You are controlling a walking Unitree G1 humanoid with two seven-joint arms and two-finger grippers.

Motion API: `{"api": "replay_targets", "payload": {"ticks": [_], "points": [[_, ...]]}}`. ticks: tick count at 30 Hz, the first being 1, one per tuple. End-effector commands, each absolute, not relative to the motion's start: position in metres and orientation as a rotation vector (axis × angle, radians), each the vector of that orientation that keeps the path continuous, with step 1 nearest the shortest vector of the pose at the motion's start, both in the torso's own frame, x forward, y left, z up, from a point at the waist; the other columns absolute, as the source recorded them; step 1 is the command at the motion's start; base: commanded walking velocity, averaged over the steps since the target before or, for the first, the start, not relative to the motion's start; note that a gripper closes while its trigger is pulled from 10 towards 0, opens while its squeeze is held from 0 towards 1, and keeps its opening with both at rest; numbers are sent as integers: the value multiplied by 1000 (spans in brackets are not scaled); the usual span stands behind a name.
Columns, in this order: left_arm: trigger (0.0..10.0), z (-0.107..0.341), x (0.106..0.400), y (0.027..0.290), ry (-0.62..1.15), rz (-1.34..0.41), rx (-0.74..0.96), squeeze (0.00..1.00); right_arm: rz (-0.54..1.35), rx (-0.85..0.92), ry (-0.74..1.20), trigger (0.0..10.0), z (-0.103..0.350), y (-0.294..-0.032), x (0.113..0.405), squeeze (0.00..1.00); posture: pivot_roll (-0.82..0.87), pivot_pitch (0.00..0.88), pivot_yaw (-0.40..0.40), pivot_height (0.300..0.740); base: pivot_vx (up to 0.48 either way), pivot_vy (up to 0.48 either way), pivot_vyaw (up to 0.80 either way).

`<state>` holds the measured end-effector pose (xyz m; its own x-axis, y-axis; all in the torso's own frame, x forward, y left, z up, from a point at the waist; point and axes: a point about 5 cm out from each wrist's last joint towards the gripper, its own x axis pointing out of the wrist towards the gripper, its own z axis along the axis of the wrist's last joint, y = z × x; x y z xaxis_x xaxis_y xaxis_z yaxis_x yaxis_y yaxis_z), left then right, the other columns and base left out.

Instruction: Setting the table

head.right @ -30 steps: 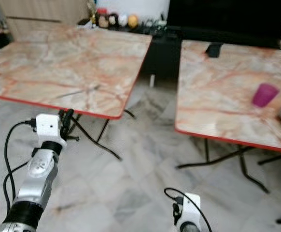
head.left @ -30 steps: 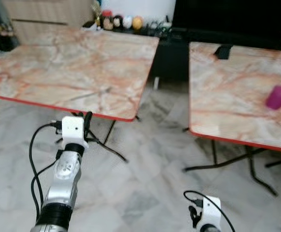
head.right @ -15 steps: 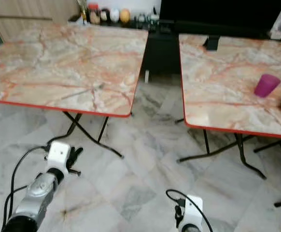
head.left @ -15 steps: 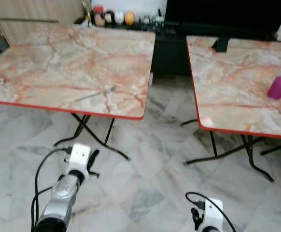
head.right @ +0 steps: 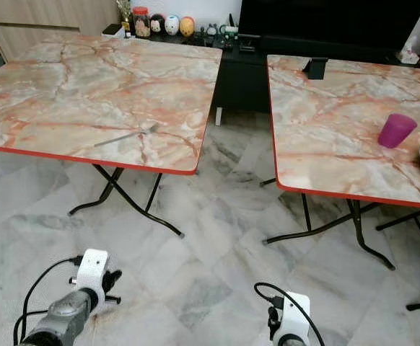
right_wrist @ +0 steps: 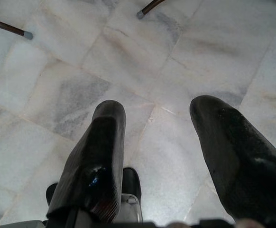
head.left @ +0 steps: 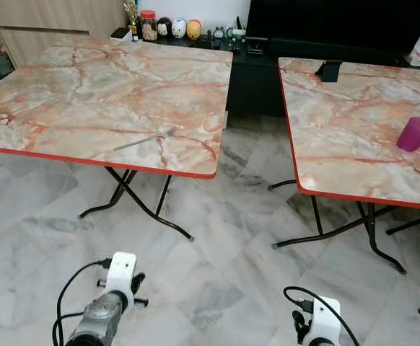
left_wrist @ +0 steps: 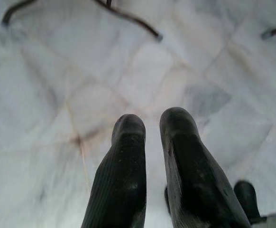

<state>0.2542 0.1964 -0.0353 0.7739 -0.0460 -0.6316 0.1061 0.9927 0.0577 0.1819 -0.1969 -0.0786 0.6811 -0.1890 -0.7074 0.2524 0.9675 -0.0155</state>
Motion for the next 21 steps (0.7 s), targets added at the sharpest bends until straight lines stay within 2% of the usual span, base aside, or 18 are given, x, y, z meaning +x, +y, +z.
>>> {"api": "replay_targets", "payload": {"ticks": [1, 21], "points": [[10000, -41, 248, 199, 728, -61, 94, 0, -269, 93, 789, 10000, -79, -201, 180, 0, 45, 0, -43, 740, 0, 0, 0], [10000, -61, 219, 207, 854, -2, 69, 0, -250, 97, 836, 10000, -85, -200, 168, 0, 37, 0, -50, 740, 0, 0, 0]]}}
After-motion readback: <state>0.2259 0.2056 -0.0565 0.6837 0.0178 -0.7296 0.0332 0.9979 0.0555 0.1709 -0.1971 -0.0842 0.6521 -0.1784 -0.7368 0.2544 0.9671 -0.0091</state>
